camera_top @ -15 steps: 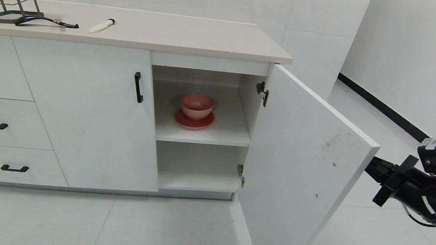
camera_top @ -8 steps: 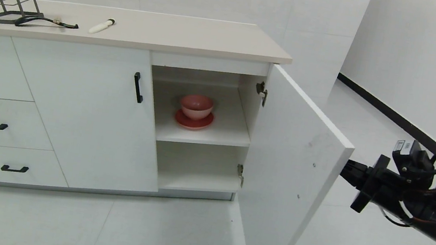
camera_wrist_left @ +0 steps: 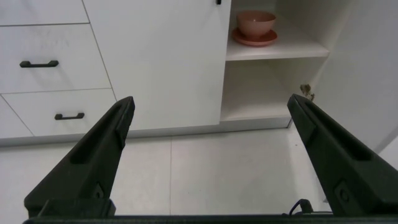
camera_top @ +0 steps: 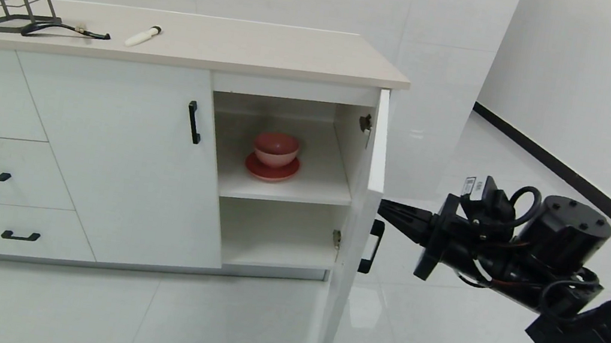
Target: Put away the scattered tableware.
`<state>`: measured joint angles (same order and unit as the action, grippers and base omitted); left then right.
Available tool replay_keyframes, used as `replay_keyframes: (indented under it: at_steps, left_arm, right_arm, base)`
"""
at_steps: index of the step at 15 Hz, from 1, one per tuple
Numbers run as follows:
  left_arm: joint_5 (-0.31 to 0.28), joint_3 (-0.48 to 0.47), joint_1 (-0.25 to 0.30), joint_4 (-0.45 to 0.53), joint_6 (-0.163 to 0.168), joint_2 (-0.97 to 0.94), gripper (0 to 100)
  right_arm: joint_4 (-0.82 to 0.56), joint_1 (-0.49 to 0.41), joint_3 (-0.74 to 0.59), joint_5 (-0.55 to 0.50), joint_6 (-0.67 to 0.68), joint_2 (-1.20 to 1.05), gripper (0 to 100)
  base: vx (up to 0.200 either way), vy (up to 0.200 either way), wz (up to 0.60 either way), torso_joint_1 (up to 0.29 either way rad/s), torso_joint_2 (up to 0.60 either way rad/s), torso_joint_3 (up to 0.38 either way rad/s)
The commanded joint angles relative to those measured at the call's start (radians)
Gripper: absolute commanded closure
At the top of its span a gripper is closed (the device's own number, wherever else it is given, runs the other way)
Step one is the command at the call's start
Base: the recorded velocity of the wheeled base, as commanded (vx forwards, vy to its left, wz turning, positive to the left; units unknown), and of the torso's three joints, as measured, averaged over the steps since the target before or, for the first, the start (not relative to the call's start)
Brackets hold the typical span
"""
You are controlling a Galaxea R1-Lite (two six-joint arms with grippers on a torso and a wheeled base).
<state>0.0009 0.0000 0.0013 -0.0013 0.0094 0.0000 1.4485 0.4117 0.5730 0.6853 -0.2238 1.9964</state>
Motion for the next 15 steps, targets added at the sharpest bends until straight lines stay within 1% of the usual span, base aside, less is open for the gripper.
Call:
replay_keyframes:
  at_steps: [1, 8, 10, 12, 13, 15]
  left_arm:
    - [0.001, 0.0, 0.0, 0.0, 0.0, 0.0, 0]
    - [0.001, 0.0, 0.0, 0.0, 0.0, 0.0, 0]
    - [0.001, 0.0, 0.0, 0.0, 0.0, 0.0, 0]
    - [-0.001, 0.0, 0.0, 0.0, 0.0, 0.0, 0]
    - [-0.001, 0.0, 0.0, 0.0, 0.0, 0.0, 0]
    - [-0.001, 0.0, 0.0, 0.0, 0.0, 0.0, 0]
  right_arm:
    - [0.003, 0.039, 0.073, -0.003, 0.006, 0.064, 100]
    - [0.003, 0.033, 0.334, -0.004, 0.009, 0.279, 100]
    - [0.003, 0.033, 0.45, -0.017, 0.032, 0.348, 100]
    - [0.003, 0.035, 0.51, -0.049, 0.037, 0.384, 100]
    - [0.003, 0.036, 0.588, -0.056, 0.046, 0.44, 100]
    - [0.001, 0.038, 0.679, -0.058, 0.046, 0.502, 100]
  base:
    - [0.0, 0.0, 0.0, 0.0, 0.0, 0.0]
    - [0.0, 0.0, 0.0, 0.0, 0.0, 0.0]
    - [0.0, 0.0, 0.0, 0.0, 0.0, 0.0]
    - [0.0, 0.0, 0.0, 0.0, 0.0, 0.0]
    - [0.0, 0.0, 0.0, 0.0, 0.0, 0.0]
    - [0.0, 0.0, 0.0, 0.0, 0.0, 0.0]
